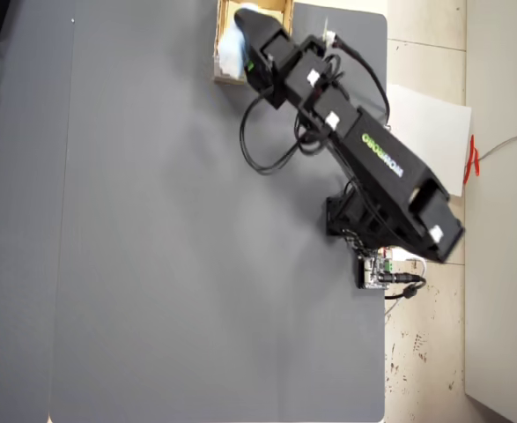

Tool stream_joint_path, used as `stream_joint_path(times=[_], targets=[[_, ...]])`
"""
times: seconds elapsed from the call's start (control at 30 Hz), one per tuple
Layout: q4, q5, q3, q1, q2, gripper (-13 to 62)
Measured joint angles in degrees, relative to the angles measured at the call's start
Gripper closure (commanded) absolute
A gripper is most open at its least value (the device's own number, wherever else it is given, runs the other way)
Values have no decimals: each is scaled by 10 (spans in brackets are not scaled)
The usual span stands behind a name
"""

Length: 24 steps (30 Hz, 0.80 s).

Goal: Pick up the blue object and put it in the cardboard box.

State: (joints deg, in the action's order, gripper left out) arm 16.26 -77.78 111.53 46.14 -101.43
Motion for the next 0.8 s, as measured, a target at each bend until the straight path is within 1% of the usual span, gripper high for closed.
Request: stream_joint_path(times=[0.03,0.17,0.2,0.33,0.37,0.43,0.5,0.53,0.63,0.67,0.8], targets=[[70,18,-47,21,32,410],[153,48,-118,54,90,410],[175,50,-122,69,111,410],[196,51,-122,88,137,406],[196,51,-122,89,138,387],[206,50,-122,91,144,309],[209,49,-122,91,150,295],[209,49,-122,91,150,277],[209,50,-134,87,150,180],[209,50,-134,85,149,165],[209,50,-140,83,149,156]])
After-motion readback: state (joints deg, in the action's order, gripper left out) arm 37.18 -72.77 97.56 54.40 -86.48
